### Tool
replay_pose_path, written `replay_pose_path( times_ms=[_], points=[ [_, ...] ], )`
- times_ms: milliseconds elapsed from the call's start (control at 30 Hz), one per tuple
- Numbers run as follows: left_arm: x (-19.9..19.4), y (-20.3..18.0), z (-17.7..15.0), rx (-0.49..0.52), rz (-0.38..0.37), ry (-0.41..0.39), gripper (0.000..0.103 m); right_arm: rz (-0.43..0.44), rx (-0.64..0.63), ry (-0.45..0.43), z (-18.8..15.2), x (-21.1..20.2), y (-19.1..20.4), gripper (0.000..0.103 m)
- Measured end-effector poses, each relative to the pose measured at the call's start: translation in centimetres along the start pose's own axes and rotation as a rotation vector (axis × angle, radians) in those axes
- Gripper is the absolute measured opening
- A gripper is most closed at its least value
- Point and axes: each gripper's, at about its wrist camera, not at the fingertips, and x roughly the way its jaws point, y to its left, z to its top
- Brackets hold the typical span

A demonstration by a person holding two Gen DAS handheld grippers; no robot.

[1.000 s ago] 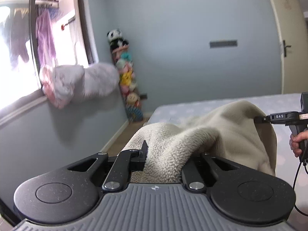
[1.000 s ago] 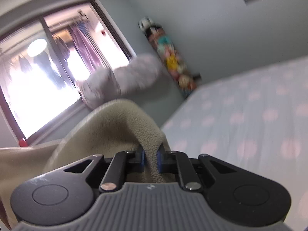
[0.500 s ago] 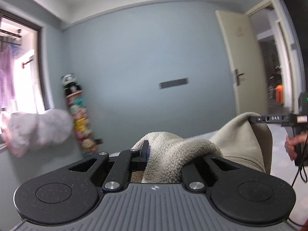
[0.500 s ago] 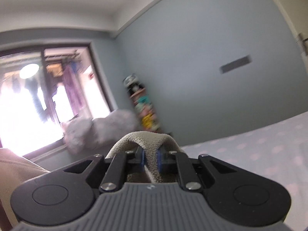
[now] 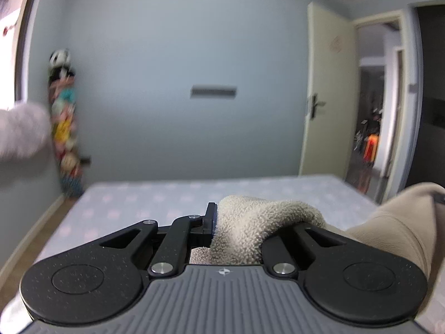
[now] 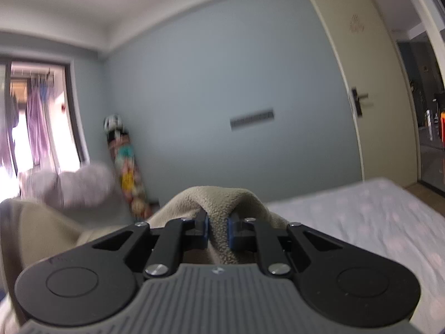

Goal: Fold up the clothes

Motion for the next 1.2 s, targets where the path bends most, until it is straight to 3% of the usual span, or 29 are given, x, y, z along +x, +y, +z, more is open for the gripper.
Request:
replay_pose_path(
  times_ms=[167,300,467,700,1000,1200],
  points=[
    [1.1,3.3,-6.1,0.006,0.075,0.150,0.007,-0.019,-0.040,0.162,-5.3,-1.4,-2.5,0.014],
    [-0.9,6.8,-10.4,-0.060,0.069,0.245,0.007,0.012,-0.002,0.282,-10.0,-2.0,-3.6,0.015],
    [-2.3,8.4,-15.1,-0.019,0.091,0.415,0.006,0.081,-0.033,0.421,-13.4,-3.0,-1.2,0.015],
    [-3.7,8.8,-20.1,0.052,0.019,0.639,0.007,0.130,-0.059,0.725,-17.8,-4.0,1.0,0.019],
    [-6.8,8.7,-20.4,0.193,-0.115,0.722,0.021,0.109,-0.159,0.774,-14.5,-4.8,3.1,0.043],
    [-7.9,7.9,-20.4,0.283,-0.183,0.788,0.025,0.060,-0.219,0.762,-11.6,-5.5,3.0,0.048]
  ],
)
